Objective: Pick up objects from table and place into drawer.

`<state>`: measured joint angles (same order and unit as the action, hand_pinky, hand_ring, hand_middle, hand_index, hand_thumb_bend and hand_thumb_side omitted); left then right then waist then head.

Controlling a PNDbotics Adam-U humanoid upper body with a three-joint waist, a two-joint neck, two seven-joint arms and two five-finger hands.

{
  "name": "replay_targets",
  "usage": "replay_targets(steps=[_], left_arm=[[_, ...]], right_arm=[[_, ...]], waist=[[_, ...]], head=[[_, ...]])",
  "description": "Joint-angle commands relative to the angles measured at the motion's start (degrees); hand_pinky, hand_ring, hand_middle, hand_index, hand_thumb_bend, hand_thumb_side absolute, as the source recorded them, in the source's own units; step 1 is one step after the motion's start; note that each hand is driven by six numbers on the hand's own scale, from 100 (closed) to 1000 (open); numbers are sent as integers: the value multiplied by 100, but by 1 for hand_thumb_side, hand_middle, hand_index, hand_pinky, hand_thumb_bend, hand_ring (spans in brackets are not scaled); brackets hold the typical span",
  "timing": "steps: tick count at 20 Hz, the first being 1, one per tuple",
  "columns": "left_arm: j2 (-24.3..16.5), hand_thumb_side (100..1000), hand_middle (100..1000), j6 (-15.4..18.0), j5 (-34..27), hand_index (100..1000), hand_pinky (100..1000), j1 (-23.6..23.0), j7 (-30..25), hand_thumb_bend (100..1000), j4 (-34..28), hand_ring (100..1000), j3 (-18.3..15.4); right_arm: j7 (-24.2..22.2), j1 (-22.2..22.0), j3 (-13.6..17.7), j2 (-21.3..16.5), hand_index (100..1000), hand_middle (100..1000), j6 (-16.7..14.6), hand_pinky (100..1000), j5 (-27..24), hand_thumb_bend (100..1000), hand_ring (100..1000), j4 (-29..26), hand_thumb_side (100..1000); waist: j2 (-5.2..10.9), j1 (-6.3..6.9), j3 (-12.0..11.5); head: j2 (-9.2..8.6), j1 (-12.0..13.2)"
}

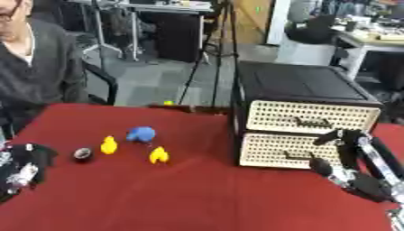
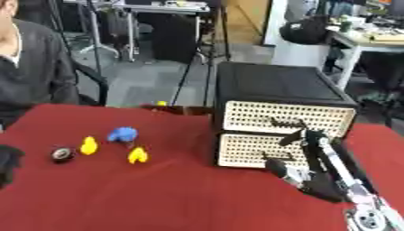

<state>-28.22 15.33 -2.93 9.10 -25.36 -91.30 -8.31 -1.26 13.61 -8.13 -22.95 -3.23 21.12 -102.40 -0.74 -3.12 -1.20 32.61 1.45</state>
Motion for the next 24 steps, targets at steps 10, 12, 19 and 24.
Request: replay_targets(steps=[10,12,19,24], left_arm=[[-95,660,478,5,13,686,228,53,-12,100,-100,359,-45],[-97,659,478,6,14,686,228,50,-13,100,-99,359,-43],[-103,659,478,7,15,686,228,40,-14,100,-96,359,-40],[-110,661,478,8,19,686,228,33,-16,100,-92,359,-37]], right_arm=[[4,249,79,-277,643,100,52,119,-19,826,100,63,812],[10,351,93,-342,646,100,81,118,-43,830,100,152,804],[-375,844,106,-683,621,100,253,128,154,951,100,735,627],[-734,1244,109,-933,619,100,356,114,624,973,100,1161,558]], waist=[[46,20,-12],[50,20,-14],[62,16,-22],[69,8,-31]], head=[[-32,9],[-21,5],[-9,18],[-5,35]])
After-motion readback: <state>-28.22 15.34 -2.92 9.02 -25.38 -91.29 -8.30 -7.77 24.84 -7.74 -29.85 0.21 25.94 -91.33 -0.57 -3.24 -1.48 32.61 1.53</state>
